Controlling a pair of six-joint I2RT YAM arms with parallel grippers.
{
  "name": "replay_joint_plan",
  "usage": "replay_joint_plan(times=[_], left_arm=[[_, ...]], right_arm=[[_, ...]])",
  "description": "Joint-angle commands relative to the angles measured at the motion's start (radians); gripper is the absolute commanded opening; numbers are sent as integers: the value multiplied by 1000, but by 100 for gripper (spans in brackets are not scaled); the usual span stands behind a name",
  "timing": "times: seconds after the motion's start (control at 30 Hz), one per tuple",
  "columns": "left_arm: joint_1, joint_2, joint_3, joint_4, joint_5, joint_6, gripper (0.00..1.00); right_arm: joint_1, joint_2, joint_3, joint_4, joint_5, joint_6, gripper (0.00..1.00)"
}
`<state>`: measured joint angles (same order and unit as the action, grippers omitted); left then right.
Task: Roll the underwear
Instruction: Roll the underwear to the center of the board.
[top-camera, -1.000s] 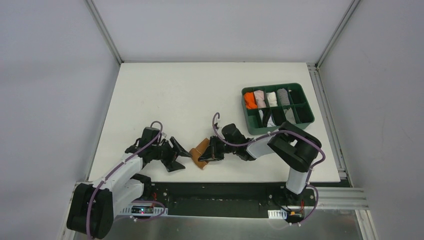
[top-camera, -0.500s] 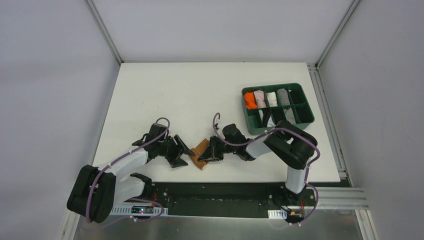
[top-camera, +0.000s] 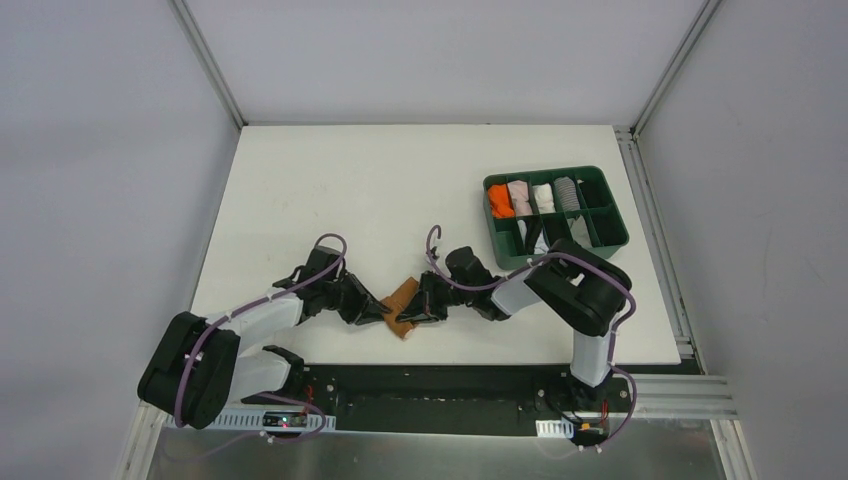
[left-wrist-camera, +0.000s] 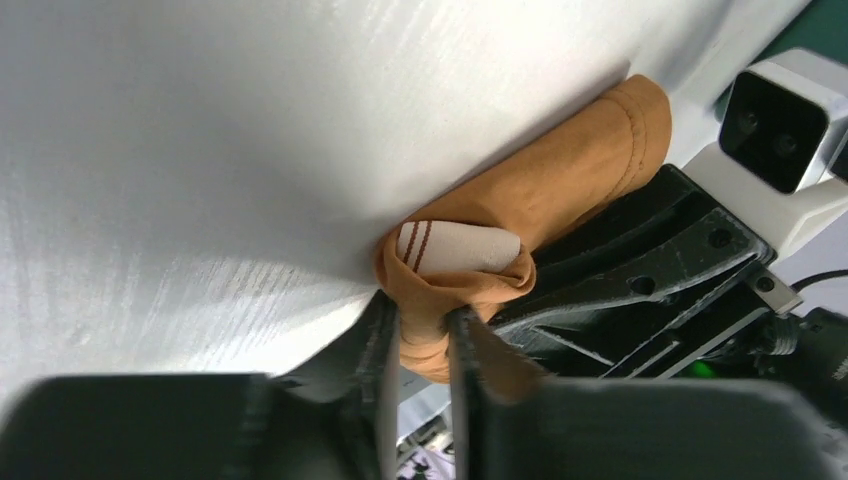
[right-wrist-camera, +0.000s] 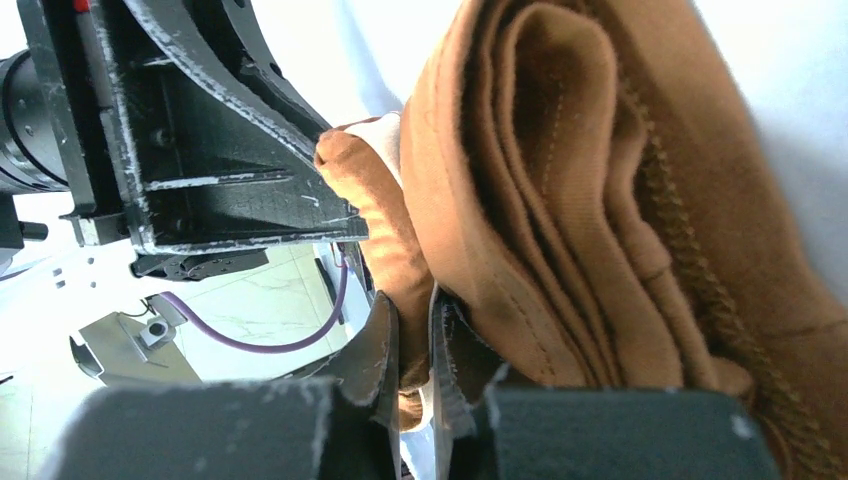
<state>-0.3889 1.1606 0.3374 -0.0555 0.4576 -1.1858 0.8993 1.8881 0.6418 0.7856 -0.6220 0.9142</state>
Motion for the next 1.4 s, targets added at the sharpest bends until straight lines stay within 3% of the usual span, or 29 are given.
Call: replay_joint_plan(times=[0.0,0.03,0.17,0.23,0.33,0.43,0.53,0.7,1.0,1.37], left_arm=[[-10,56,-4,-35,-151,-24,8],[-10,60,1,-54,-157,-26,0],[-10,46,29,-146,-175,-21,0],[-10,35,40,-179,-178,-10,0],[-10,36,57,-211,-177,1,0],[-10,55,69,-218,-165,4,0],[-10,72,74,-217,-152,-1,0],[-10,64,82,-219,-146,-6,0],[-10,65,83,-227,-136,-5,0],[-10,63,80,-228,-140,-9,0]], right_arm=[[12,0,15,-58,-36,-6,1],[12,-16,17,-81,-35,-15,6],[12,-128,39,-270,19,-90,43],[13,-224,57,-410,78,-147,52],[20,-352,91,-623,184,-229,58],[60,-454,141,-818,348,-323,56],[190,-490,244,-1004,651,-468,53],[387,-425,382,-1087,906,-627,54],[449,-235,503,-1079,938,-685,51],[455,-156,508,-1034,945,-737,50]])
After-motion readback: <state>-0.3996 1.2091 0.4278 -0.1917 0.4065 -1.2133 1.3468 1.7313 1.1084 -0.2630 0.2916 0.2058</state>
